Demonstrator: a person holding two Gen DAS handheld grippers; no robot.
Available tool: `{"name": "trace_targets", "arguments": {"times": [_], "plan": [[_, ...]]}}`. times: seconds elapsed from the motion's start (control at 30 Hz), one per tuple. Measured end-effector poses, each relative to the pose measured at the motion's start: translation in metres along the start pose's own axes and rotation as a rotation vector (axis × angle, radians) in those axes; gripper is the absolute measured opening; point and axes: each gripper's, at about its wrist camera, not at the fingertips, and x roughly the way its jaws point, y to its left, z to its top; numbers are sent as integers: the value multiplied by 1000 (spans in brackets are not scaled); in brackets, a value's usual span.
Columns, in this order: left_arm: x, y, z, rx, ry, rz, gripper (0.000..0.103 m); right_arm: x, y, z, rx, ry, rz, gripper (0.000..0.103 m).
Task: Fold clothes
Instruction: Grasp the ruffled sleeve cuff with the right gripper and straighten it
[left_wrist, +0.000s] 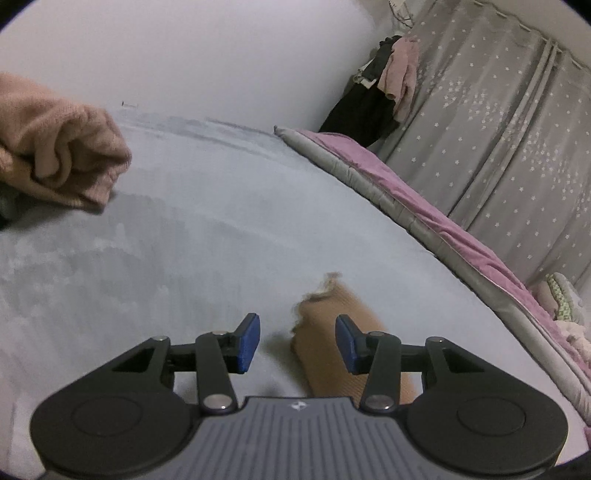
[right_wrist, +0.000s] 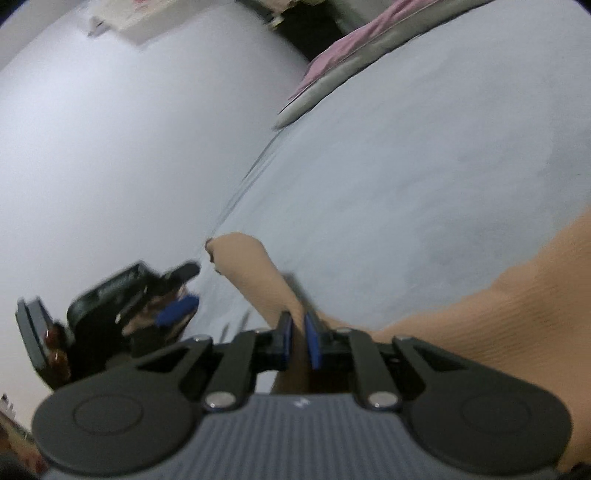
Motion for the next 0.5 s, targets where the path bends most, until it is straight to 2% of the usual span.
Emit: {"name": "trace_targets", "arguments": {"times": [0.07, 0.33, 0.43, 0.5], "plan": [[6, 4, -4, -23, 13, -25, 44, -2, -6, 3, 38, -19, -5, 10], [39, 23, -19, -196, 136, -183, 41, 3, -5, 3, 17, -20, -43, 12], [52, 29, -26, -268, 171, -212, 37, 4, -5, 1, 14, -18, -39, 14], [56, 31, -27, -296, 164, -209, 31, 2, -6, -1, 9, -18, -38, 15]]}}
